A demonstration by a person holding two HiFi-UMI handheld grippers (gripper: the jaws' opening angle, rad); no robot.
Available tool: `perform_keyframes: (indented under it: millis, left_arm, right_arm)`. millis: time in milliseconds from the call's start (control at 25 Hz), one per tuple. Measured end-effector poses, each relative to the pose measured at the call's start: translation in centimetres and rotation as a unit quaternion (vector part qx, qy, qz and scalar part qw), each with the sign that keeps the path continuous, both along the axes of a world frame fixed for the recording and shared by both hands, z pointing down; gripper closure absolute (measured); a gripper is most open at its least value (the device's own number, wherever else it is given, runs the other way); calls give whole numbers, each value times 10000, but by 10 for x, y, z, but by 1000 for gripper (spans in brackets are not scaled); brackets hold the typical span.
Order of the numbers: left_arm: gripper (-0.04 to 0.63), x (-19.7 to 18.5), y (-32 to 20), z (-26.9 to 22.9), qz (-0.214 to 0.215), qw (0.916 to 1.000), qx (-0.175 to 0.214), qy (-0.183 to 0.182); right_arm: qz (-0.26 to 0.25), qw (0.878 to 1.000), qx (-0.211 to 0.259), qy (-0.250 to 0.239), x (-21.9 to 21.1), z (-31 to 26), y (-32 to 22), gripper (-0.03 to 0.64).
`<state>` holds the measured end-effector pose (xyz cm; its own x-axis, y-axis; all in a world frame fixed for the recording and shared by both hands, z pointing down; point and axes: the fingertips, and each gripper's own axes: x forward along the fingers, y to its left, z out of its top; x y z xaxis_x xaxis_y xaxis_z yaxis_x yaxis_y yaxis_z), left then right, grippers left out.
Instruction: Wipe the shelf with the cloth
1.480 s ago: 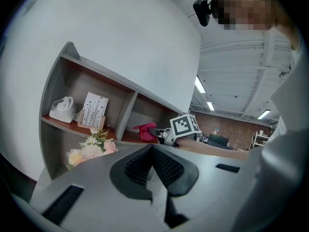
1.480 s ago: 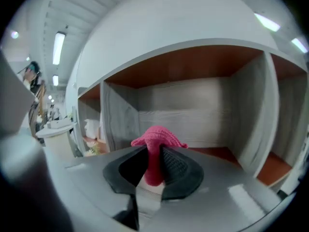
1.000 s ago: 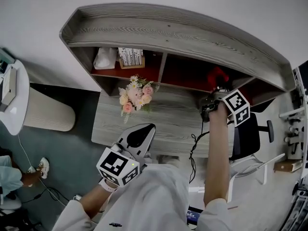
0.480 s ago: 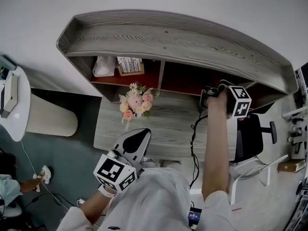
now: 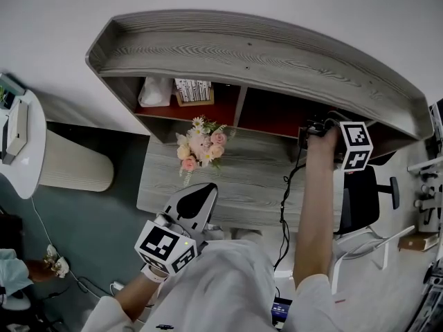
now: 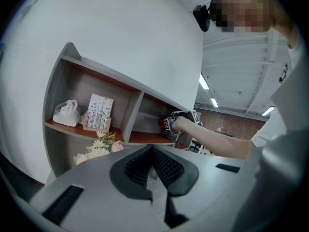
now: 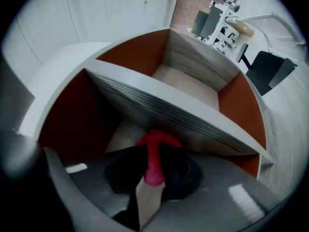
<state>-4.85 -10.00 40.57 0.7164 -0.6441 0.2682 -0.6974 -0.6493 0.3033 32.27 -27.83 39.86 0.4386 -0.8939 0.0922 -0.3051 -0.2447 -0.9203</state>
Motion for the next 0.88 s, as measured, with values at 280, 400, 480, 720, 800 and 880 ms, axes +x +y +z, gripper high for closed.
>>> perform_keyframes:
  millis: [280,400,480,720,800,880]
  left_arm:
    - [589,11,6,-4,164,9998,54,51]
    - [589,13,10,-5,189,9998,65,64]
    - [589,14,12,-7,220,9997,89,65]
    - [589,17,18,-3,300,9995,46,72]
    - [589,17,19,-2,295,9995,36,90]
    - [589,16,19,-2,278,9995,33,112]
  right_arm:
    - [-168,9965,671,469,-4,-48,19,537]
    - [-193,9954,729,591,-5,-55,32,537]
    - [-201,9948,779,618,-6,-59,42,537]
    - [-229,9931,980,594,-10,-66,66,537]
    - [-239,9934,977,545,-10,-63,70,537]
    - [-220,9945,898,498,-9,-56,72,537]
